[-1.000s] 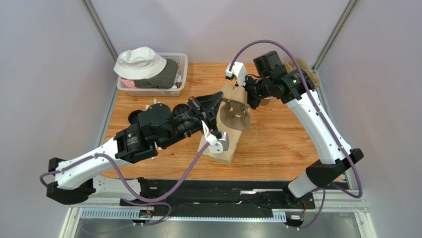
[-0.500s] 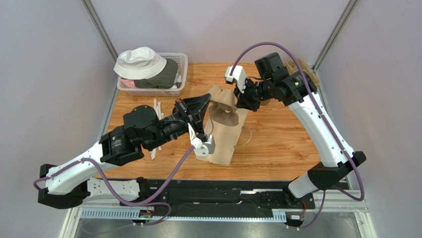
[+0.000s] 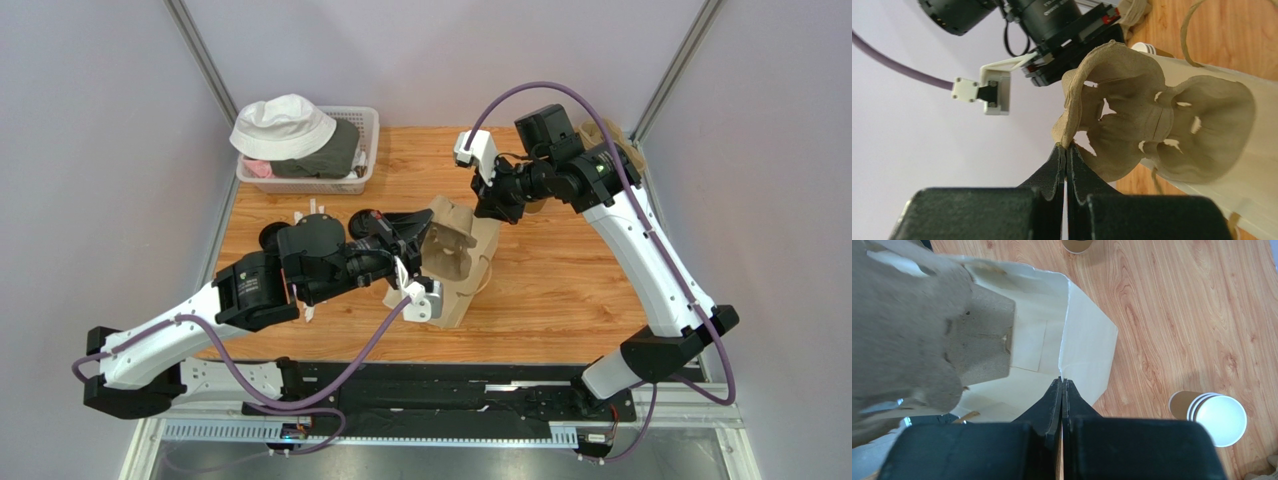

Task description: Pack the takeout coffee

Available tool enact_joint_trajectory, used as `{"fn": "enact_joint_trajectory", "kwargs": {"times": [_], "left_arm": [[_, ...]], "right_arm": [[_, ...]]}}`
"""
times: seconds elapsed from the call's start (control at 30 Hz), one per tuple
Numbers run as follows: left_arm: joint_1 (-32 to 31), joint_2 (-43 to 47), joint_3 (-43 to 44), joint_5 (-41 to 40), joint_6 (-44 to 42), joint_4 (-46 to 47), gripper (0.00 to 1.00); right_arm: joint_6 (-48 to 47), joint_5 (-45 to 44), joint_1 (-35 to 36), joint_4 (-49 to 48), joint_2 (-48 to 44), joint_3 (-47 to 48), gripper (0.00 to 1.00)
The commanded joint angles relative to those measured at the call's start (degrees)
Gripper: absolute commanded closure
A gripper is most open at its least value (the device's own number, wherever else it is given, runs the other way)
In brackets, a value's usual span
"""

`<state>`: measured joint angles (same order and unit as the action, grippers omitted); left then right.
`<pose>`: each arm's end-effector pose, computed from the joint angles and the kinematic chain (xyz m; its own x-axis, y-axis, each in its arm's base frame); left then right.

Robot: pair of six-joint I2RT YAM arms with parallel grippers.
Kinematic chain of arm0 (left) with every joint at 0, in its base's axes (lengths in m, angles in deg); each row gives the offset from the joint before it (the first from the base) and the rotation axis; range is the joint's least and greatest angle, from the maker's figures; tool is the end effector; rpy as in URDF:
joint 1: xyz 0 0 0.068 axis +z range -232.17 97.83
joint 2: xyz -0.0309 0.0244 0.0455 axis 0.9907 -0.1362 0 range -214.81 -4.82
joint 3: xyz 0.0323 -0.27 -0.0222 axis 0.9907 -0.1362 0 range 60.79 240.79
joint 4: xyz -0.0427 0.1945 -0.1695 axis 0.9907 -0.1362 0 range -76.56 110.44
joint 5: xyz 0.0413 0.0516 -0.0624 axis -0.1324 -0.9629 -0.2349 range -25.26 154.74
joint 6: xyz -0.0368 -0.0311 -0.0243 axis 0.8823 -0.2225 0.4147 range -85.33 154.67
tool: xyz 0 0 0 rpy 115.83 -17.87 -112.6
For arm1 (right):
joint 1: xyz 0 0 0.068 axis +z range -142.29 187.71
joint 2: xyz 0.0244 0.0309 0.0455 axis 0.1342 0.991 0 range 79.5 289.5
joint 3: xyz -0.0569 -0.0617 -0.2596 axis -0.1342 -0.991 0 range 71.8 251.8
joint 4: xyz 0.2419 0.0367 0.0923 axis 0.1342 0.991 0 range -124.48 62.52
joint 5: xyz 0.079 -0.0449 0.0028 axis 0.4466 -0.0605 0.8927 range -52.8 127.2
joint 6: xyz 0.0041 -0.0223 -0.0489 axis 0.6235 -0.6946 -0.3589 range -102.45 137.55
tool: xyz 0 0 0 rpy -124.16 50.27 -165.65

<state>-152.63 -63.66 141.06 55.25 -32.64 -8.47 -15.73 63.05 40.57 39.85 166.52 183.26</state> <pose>0.0717 -0.1843 0.4706 0.7902 0.4940 -0.3626 0.3776 0.0735 0.9230 0.2208 0.1611 0.4521 -0.1399 -0.6781 -0.7215 -0.9579 0.2771 -0.0746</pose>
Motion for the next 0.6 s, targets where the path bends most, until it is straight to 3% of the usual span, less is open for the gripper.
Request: {"fn": "enact_joint_trajectory", "kwargs": {"times": [0.0, 0.57], "left_arm": [[0.14, -0.48, 1.03, 1.76, 4.02, -1.76, 1.0], [0.06, -6.18, 0.32, 1.85, 9.38, -7.73, 1.0]], "right_arm": [[0.5, 2.1, 0.27, -1.38, -0.54, 2.01, 1.0], [-2.05, 5.79, 0.8, -1.2, -1.94, 0.69, 1.0]]}}
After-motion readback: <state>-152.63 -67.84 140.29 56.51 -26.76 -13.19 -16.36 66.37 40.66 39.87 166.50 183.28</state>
